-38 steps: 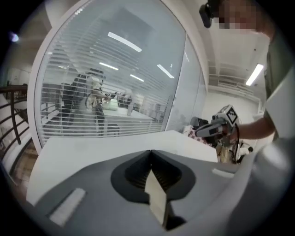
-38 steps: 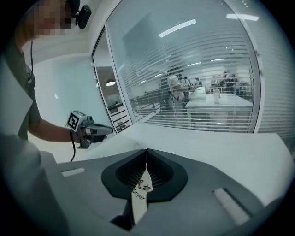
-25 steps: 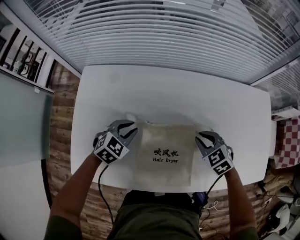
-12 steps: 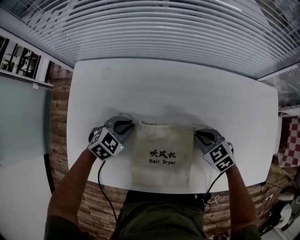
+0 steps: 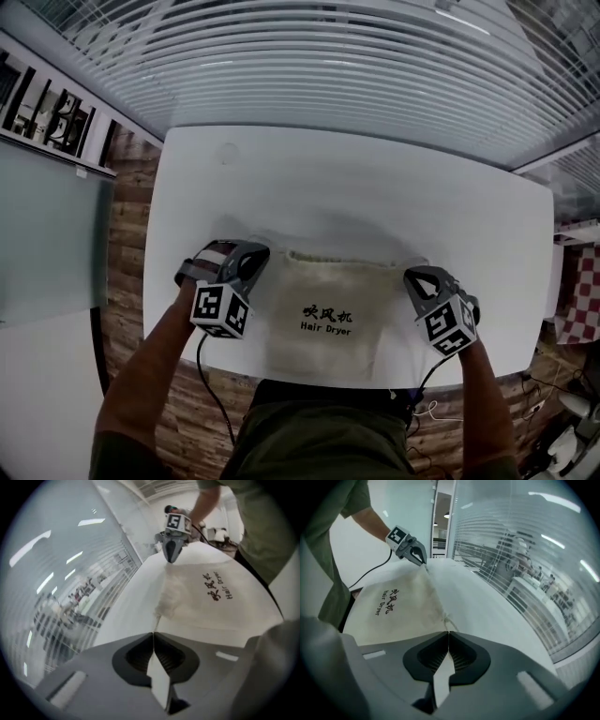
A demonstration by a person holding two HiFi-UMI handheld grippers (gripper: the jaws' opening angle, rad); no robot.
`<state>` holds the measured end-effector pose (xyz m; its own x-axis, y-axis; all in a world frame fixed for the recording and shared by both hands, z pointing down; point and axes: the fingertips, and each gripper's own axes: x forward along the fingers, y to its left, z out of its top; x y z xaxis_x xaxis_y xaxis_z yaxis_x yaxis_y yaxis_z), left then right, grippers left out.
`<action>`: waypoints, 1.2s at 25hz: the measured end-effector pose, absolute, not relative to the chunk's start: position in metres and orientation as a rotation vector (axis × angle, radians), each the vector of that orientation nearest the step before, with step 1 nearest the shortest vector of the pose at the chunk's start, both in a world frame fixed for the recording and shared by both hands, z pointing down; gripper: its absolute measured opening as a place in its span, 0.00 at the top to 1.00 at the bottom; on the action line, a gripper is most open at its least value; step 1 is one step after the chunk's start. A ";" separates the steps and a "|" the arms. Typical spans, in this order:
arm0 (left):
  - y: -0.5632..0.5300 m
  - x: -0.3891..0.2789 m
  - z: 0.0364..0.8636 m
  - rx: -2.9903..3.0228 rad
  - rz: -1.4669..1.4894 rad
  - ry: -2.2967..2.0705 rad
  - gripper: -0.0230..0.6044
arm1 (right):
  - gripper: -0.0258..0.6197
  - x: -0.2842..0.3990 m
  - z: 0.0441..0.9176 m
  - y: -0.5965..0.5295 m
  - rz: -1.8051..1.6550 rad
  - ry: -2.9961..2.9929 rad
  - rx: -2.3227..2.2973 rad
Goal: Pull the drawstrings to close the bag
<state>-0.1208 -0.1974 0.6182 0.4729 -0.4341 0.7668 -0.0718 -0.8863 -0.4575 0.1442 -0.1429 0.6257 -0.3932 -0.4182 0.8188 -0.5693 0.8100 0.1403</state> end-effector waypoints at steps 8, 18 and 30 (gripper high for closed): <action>-0.170 -0.137 0.555 -1.948 -1.330 0.380 0.95 | 0.94 0.153 0.560 -0.120 -0.282 -1.884 0.690; -0.151 -0.185 0.517 -1.809 -1.412 0.509 0.95 | 0.94 0.169 0.519 -0.113 -0.429 -1.786 0.775; -0.160 -0.233 0.495 -1.695 -1.516 0.620 0.95 | 0.94 0.239 0.502 -0.111 -0.400 -1.637 0.905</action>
